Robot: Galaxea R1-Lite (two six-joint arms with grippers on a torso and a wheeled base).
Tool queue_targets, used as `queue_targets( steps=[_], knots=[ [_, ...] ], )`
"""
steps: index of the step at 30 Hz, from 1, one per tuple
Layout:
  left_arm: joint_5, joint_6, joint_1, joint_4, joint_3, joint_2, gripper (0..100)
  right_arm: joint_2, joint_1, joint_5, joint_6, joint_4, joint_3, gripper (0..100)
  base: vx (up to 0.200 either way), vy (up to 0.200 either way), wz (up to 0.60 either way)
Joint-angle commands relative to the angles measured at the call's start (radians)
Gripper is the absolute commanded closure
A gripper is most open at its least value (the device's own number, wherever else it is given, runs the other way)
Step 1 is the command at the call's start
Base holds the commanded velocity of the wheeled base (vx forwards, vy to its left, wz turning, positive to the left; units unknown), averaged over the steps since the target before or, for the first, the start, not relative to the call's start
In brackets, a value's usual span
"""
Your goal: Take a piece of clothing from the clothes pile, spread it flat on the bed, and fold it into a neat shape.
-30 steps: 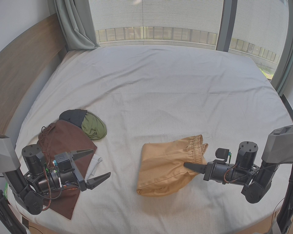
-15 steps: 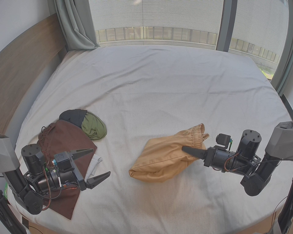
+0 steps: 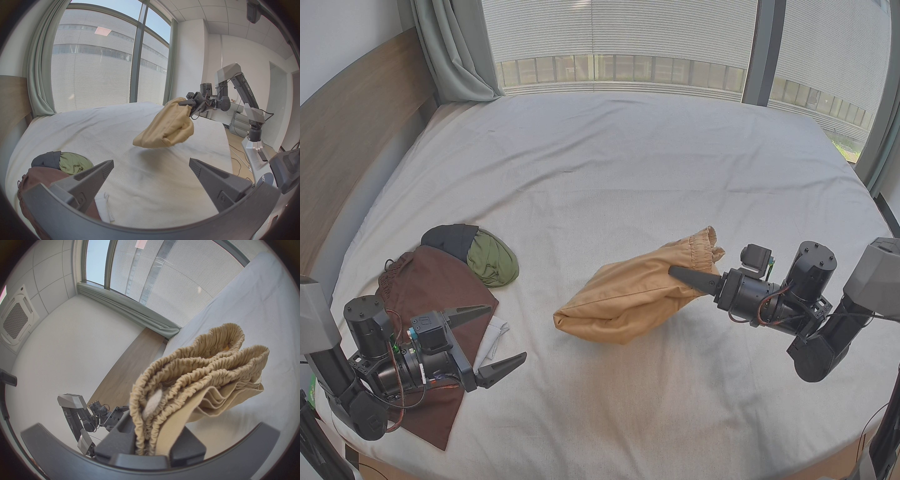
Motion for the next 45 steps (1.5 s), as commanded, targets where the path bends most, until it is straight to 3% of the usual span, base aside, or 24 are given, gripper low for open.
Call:
queue_targets(
  steps=[1,9,28,45],
  knots=[
    [0.0,0.0,0.0,-0.001,0.002,0.002,0,0.044,-0.018,0.003,0.008,0.001,-0.093,100,0.0,0.0,0.0],
    [0.0,-0.001,-0.002,-0.001,0.004,0.003,0,0.125,-0.047,0.032,0.025,0.019,-0.256,100,0.0,0.0,0.0],
    [0.0,-0.001,-0.002,-0.001,0.004,0.008,0,0.283,-0.078,0.026,0.043,0.371,-0.748,100,0.0,0.0,0.0],
    [0.0,-0.001,-0.002,-0.001,0.004,0.01,0,0.381,-0.087,0.02,0.045,0.392,-0.857,100,0.0,0.0,0.0]
  ],
)
